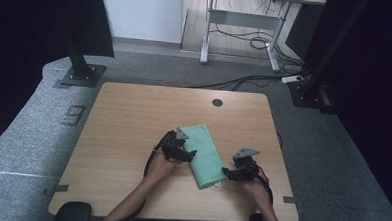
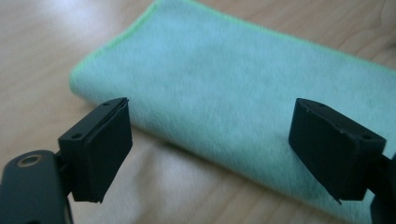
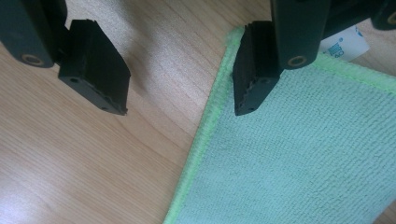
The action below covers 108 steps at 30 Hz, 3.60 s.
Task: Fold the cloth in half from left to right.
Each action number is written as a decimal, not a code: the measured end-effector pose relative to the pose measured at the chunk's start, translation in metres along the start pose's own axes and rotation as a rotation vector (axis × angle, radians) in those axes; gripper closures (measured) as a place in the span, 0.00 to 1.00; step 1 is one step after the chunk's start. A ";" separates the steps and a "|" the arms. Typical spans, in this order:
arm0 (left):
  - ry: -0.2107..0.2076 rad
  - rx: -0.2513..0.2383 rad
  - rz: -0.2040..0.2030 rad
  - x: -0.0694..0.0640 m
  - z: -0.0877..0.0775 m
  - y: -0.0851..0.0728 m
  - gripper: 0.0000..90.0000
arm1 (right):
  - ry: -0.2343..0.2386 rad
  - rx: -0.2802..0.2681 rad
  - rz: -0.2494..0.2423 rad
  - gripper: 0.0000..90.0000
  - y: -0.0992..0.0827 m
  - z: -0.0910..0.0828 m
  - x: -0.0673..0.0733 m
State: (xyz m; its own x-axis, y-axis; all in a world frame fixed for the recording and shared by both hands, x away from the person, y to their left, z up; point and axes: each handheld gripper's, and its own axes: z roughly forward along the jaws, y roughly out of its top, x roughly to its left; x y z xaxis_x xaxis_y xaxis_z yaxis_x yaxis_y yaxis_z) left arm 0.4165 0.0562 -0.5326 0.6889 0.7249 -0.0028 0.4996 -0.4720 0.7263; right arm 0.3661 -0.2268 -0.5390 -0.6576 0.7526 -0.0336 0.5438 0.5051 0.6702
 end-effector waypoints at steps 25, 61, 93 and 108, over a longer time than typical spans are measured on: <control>0.075 0.053 -0.044 0.034 -0.006 -0.027 0.08 | 0.064 -0.025 -0.029 0.34 0.012 0.016 0.041; 0.072 0.073 -0.103 0.074 -0.012 -0.033 0.03 | 0.085 -0.053 -0.019 0.21 0.036 0.043 0.071; 0.029 0.032 -0.021 0.039 -0.095 -0.078 0.01 | 0.049 -0.081 -0.011 0.05 0.024 0.003 0.048; 0.040 0.069 -0.034 0.043 -0.089 -0.098 0.00 | 0.024 -0.055 0.034 0.01 0.004 0.011 0.028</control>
State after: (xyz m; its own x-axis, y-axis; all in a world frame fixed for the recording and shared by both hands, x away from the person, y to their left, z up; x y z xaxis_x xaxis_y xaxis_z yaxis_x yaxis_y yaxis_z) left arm 0.3505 0.1781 -0.5430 0.6500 0.7599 0.0020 0.5585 -0.4795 0.6768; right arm 0.3550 -0.1992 -0.5454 -0.6520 0.7582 0.0072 0.5369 0.4550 0.7104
